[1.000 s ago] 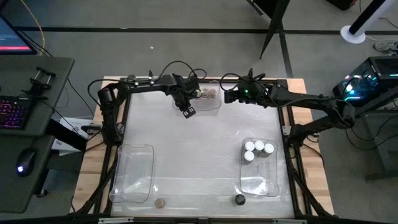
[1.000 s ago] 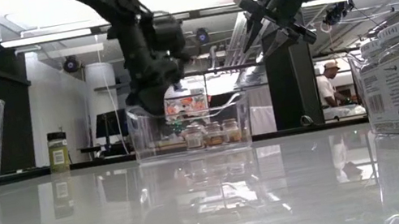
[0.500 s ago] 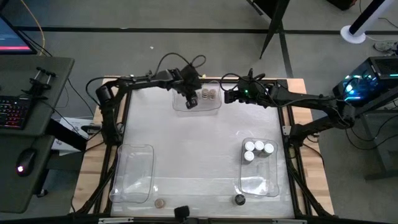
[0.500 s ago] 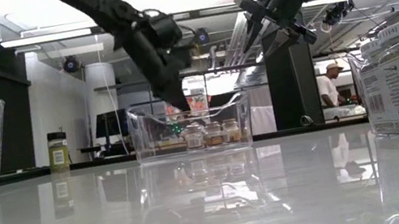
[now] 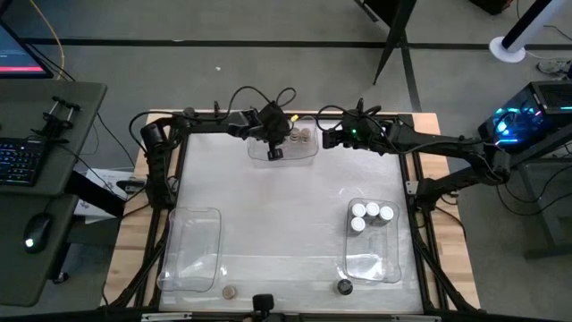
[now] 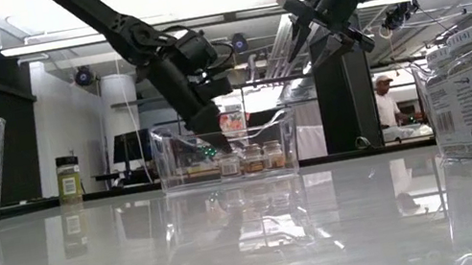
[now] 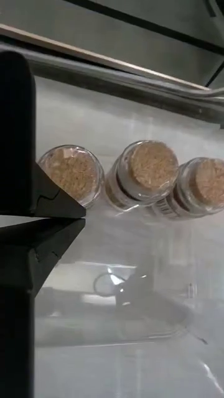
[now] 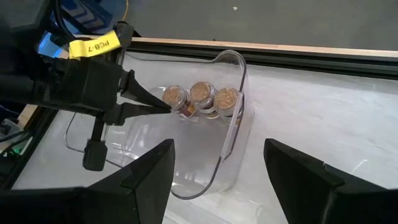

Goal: Sort spices by type
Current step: Put the brown seasoning bottle into the top transparent bin

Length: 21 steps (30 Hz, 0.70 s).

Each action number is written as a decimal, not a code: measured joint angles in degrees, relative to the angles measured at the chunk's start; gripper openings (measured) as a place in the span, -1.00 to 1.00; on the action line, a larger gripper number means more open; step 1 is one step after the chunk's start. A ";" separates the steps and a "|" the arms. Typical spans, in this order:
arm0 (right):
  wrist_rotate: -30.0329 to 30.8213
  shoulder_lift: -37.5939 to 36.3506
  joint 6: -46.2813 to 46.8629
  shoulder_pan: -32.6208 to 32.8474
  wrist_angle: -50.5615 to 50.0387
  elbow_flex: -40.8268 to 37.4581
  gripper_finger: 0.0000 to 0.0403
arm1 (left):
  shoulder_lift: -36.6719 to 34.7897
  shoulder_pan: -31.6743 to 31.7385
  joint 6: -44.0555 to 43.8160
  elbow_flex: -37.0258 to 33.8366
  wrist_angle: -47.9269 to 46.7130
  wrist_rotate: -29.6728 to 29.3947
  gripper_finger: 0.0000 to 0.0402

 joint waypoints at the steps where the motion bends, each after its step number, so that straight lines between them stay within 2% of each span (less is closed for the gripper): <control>1: 0.00 0.00 0.00 0.00 0.00 0.00 0.21 | -0.01 0.08 -0.01 -0.01 0.04 -0.03 -1.00; 9: -0.04 0.00 0.00 0.00 0.00 0.00 0.21 | 0.04 0.17 -0.86 -0.14 7.82 -1.60 -1.00; 13: -0.21 0.00 0.00 0.00 0.00 0.00 0.21 | -0.78 -0.16 -2.61 0.97 4.64 -1.61 -1.00; 16: -0.22 0.00 -0.01 0.00 0.00 0.00 0.21 | -4.32 -0.37 -4.43 3.06 1.80 -1.40 -1.00; 21: -0.59 0.00 -1.49 0.00 -0.04 0.00 0.21 | -15.74 0.85 -7.95 2.87 -4.20 -1.22 -1.00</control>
